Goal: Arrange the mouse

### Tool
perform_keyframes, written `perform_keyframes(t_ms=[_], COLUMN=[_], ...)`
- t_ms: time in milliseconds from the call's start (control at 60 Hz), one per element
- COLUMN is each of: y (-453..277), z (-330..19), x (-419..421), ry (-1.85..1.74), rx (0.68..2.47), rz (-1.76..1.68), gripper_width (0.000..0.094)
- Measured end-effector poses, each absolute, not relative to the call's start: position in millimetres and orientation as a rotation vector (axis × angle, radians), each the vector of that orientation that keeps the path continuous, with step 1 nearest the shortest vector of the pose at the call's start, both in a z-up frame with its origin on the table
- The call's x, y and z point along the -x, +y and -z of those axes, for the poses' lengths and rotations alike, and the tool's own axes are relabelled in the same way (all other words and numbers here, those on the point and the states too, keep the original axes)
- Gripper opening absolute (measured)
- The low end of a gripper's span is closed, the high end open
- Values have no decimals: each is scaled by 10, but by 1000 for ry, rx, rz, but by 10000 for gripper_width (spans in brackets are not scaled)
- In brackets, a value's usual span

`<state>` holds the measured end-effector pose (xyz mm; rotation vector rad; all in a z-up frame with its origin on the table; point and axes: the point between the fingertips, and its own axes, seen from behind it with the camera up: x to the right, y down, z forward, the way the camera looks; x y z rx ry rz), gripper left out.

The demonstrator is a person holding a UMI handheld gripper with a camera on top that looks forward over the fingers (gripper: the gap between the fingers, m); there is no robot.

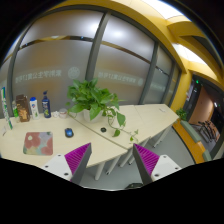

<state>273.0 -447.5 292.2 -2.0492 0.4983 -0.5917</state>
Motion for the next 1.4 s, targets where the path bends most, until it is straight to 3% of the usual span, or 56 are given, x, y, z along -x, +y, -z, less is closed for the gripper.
perform_keyframes(t_ms=[150, 367, 617, 967, 1117, 1183, 1400], y=[-4529, -4207, -2626, -734, -505, -446, -481], z=[-2607, -1675, -867, -78, 121, 114, 91], x=[-2635, -2294, -1975, -2140, -2156, -2155, -2192], ry=[482, 399, 204, 91, 44, 33, 28], rx=[2101, 2241, 2255, 2266, 2286, 2265, 2275], rz=[549, 421, 197, 66, 35, 38, 121], gripper_width=[849, 848, 846, 831, 651, 514, 385])
